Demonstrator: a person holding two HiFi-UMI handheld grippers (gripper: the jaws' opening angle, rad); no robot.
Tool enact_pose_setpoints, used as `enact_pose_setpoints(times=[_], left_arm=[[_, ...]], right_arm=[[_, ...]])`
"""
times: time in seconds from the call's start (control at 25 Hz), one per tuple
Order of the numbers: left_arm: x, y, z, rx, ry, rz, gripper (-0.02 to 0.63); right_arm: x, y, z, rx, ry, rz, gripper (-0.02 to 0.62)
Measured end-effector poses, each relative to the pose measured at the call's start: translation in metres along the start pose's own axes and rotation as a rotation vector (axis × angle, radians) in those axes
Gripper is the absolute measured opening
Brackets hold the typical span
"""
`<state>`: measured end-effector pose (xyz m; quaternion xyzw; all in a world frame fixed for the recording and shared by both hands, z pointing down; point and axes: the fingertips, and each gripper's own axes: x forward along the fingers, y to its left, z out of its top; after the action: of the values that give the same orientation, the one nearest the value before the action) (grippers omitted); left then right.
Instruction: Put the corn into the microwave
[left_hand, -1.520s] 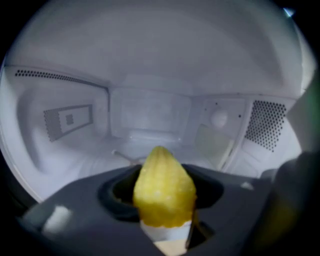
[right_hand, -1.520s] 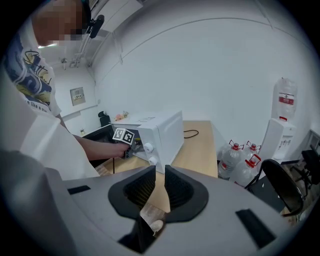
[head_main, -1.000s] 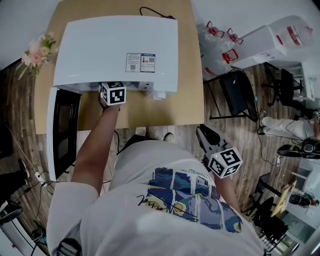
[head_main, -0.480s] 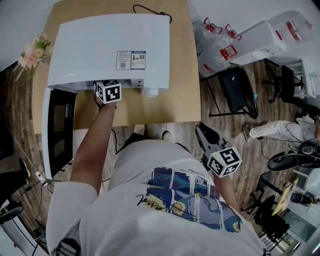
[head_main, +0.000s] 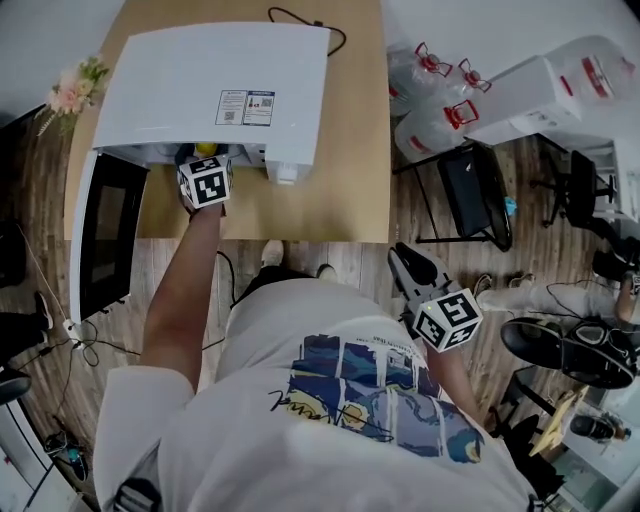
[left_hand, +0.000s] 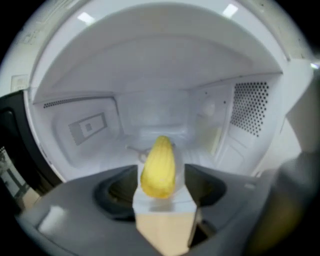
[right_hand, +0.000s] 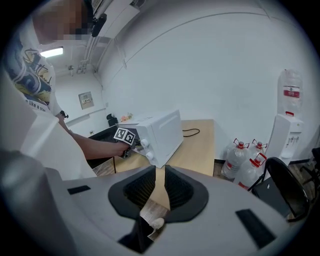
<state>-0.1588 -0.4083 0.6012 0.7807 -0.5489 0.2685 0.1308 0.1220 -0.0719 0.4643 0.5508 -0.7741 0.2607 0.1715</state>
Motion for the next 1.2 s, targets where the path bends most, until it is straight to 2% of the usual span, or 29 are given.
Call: enact_pose_setpoints(times=[0.28,0.48,0.68,0.88,1.0,1.2], left_arm=[[-0.044,-0.003,-0.013,-0.067,0.018,0.063,0.296],[-0.077,-0.018,-0.025,-0.104,0.021,0.058,0.285],[-0.111,-0.045,-0.039,-0.14,0.011,0.016,0.203],[-0.148,-0.077,-0.052,-0.137,-0.007,-0.02,0.07],[-0.169,-0.094,-0.062,-0.139,-0.002,-0.03,0.017],[-0.199,-0.136,-0.074,-0.16,0.01,-0.137,0.008]], right_arm=[[-0.011,-0.017,-0.002,-0.042,-0.012,0.088,0.049],[-0.017,-0.023,-0.002,-0.071,-0.034,0.157,0.043],[-0.028,-0.028,-0.008,-0.096,-0.037,0.212,0.036],[-0.035,-0.031,-0.024,-0.111,-0.022,0.262,0.029],[-0.04,-0.029,-0.032,-0.122,-0.017,0.291,0.023],[-0.05,-0.025,-0.044,-0.144,-0.006,0.333,0.018]])
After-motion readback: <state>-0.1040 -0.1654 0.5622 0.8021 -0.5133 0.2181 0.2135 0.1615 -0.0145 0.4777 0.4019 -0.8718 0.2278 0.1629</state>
